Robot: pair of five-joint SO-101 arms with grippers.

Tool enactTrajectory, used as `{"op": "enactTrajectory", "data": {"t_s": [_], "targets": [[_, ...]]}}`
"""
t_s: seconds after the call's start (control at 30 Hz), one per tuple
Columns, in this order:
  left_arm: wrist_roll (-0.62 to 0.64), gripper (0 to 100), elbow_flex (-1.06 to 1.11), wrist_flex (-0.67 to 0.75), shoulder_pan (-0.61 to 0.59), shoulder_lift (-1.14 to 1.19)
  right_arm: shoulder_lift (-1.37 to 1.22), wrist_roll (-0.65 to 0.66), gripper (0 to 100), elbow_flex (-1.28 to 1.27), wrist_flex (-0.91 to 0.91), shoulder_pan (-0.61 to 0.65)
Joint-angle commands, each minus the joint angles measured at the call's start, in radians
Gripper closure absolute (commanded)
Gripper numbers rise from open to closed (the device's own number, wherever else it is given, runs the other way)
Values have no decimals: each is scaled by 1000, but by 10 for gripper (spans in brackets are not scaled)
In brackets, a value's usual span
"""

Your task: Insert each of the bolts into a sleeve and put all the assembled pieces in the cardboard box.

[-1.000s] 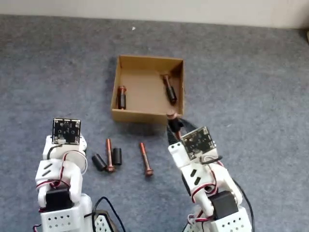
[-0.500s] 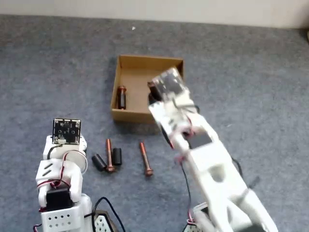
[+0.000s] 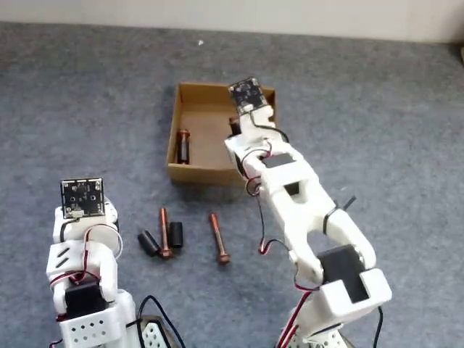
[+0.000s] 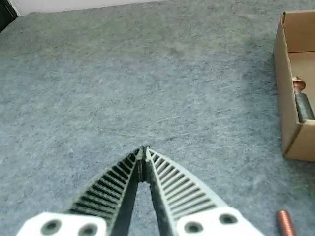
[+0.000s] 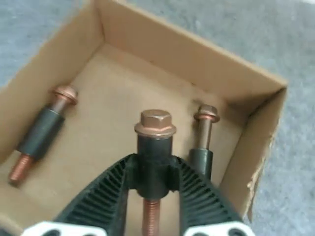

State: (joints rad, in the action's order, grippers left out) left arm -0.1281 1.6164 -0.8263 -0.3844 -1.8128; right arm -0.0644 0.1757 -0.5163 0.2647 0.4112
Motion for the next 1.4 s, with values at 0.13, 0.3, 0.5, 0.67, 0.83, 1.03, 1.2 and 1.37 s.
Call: {"op": "enactTrajectory", "data": {"t_s": [0.13, 0.3, 0.5, 0.67, 0.83, 1.03, 1.2, 1.37], "targets": [[12, 979, -7, 28, -12, -8, 24, -20, 842, 82, 50, -15], [14, 979, -7, 28, -13, -8, 25, -15, 842, 242, 377, 15], [14, 979, -10, 28, -28, -8, 24, -21, 842, 460, 852, 156], [72, 979, -16, 28, -104, -8, 22, -71, 843, 526, 1072, 300], [84, 979, -18, 28, -128, -8, 13, -269, 843, 519, 1075, 386], [84, 979, -18, 28, -128, -8, 15, -456, 843, 398, 909, 483], [84, 979, -18, 28, -128, -8, 13, -505, 843, 237, 711, 526], [84, 979, -18, 28, -128, -8, 13, -506, 843, 151, 605, 529]]}}
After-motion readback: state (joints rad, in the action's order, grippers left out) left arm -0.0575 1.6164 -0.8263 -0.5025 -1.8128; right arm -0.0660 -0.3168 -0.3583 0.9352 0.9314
